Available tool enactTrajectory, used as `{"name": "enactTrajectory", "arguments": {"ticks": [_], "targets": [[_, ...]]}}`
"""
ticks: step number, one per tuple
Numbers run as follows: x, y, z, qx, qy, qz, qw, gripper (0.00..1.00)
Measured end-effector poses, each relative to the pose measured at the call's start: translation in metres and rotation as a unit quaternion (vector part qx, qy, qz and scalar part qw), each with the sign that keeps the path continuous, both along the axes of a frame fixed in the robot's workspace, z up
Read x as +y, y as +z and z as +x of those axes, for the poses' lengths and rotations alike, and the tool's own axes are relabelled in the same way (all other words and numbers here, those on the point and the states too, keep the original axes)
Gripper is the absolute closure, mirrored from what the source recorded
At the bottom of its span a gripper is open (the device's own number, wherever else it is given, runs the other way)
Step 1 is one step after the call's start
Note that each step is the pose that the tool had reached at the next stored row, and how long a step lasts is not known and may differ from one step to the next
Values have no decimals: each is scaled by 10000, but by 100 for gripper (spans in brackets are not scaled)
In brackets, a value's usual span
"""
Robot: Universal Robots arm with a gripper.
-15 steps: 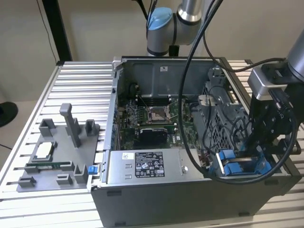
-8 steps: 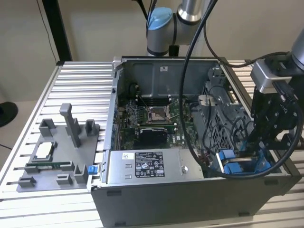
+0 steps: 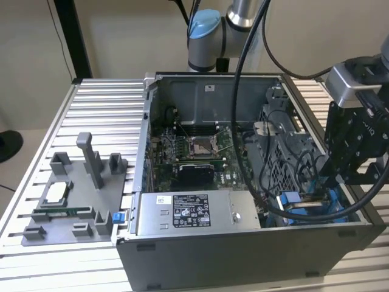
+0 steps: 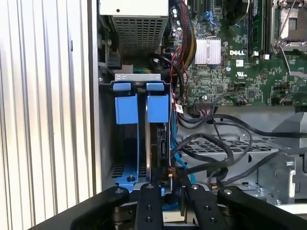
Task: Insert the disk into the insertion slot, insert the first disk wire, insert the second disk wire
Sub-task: 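Insert the first disk wire, then insert the second disk wire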
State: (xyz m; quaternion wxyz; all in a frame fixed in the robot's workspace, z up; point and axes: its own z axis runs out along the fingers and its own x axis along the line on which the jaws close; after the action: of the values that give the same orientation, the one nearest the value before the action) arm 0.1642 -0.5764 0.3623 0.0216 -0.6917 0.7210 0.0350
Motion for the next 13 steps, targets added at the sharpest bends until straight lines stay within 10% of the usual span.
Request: {"name": "enactTrajectory", "arguments": {"ticks": [13], "targets": [[0,32,0,0,0,-1,10000,0]]}}
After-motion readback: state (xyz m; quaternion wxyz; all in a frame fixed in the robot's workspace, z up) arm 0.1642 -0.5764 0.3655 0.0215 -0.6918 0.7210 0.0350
